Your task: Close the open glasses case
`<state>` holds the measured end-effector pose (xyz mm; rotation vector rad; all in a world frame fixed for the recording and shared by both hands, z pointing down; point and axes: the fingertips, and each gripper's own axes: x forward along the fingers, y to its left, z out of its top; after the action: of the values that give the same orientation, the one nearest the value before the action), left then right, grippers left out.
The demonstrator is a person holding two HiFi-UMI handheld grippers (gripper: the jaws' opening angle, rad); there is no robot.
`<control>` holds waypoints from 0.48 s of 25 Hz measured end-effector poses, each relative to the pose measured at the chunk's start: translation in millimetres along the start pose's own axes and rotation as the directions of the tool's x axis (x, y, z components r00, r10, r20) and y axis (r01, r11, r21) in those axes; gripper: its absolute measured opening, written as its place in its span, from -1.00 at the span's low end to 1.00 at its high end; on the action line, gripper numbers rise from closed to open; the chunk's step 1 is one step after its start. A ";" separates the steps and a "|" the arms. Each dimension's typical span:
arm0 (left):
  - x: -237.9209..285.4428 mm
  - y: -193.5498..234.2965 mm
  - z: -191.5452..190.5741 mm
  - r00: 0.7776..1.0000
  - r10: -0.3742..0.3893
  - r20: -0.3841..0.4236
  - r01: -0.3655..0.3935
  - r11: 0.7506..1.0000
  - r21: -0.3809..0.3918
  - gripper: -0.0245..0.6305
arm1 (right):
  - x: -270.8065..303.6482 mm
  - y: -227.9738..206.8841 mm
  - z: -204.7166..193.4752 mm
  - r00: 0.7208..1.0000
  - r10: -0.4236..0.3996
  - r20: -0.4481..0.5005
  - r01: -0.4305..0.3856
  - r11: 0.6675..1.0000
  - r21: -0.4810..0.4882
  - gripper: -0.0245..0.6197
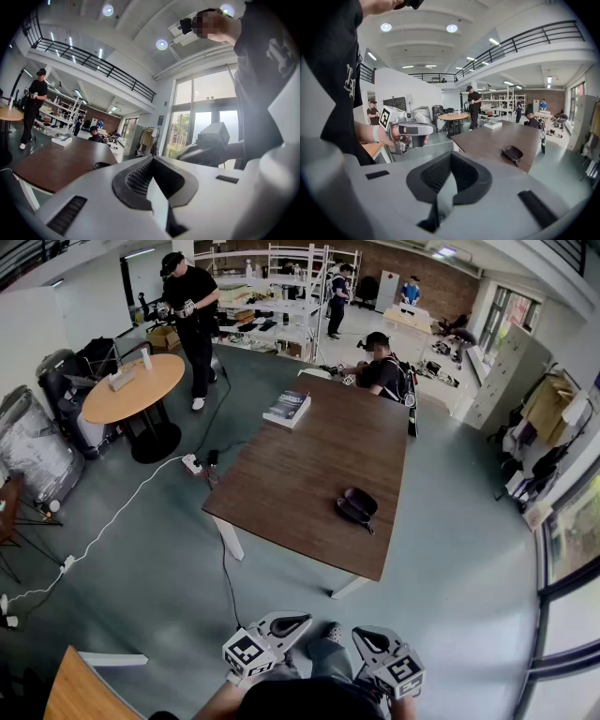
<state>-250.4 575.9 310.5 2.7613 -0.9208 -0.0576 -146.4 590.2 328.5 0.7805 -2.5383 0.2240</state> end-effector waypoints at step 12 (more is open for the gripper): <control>66.2 38.1 18.1 1.000 -0.005 -0.027 0.006 0.999 0.038 -0.91 | 25.8 -82.7 33.2 0.995 0.018 0.097 -0.019 1.000 0.018 -0.96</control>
<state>-221.7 503.0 303.9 2.7928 -0.9167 -0.0033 -131.3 499.9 313.4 0.7934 -2.6393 0.2216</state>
